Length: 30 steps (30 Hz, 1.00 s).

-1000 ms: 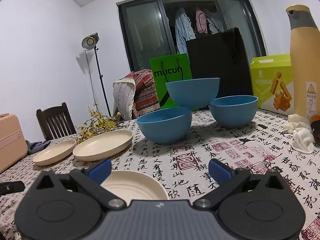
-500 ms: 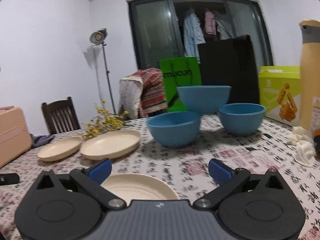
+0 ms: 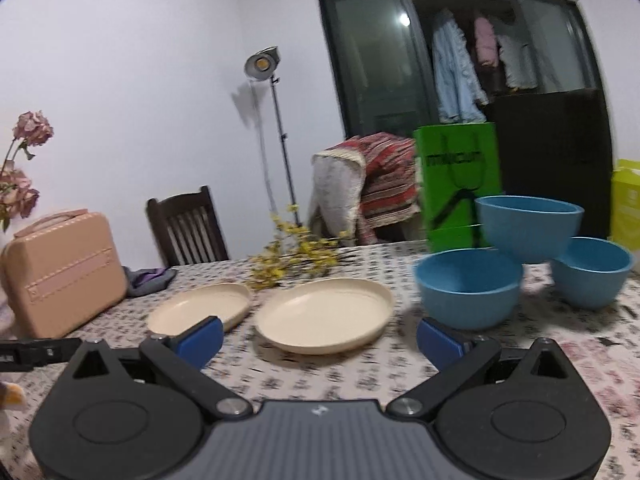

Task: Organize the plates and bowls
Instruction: 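Move both open tools toward the two cream plates on the table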

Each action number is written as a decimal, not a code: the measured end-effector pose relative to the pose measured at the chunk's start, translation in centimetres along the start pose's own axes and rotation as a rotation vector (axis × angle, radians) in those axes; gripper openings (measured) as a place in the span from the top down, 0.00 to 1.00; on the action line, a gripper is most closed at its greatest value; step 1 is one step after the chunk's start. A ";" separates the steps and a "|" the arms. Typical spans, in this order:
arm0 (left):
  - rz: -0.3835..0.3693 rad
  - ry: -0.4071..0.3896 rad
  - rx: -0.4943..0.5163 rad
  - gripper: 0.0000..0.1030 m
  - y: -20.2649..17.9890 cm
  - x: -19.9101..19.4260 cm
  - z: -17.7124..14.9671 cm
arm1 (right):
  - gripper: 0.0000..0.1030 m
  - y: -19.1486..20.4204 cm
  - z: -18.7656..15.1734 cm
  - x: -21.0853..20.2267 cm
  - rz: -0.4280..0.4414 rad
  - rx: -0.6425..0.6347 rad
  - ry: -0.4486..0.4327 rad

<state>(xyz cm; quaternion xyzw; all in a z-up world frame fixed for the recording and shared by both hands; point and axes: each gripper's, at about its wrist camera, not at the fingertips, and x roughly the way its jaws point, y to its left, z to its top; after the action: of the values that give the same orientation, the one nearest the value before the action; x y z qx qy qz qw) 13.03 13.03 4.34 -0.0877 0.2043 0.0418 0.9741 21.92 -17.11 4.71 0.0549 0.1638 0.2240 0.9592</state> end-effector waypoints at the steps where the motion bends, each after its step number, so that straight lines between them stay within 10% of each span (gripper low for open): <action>1: 0.000 -0.001 -0.004 0.00 0.2 0.1 0.4 | 0.00 0.6 0.4 0.5 0.012 -0.001 0.010; 30: 0.111 -0.034 -0.236 0.00 8.5 3.5 8.0 | 0.00 9.8 7.1 12.5 0.086 0.066 0.140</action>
<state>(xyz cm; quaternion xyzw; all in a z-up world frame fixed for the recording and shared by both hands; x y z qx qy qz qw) 18.34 23.03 8.87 -0.1896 0.1859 0.1208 0.9565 30.91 -2.99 9.53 0.0775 0.2353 0.2628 0.9325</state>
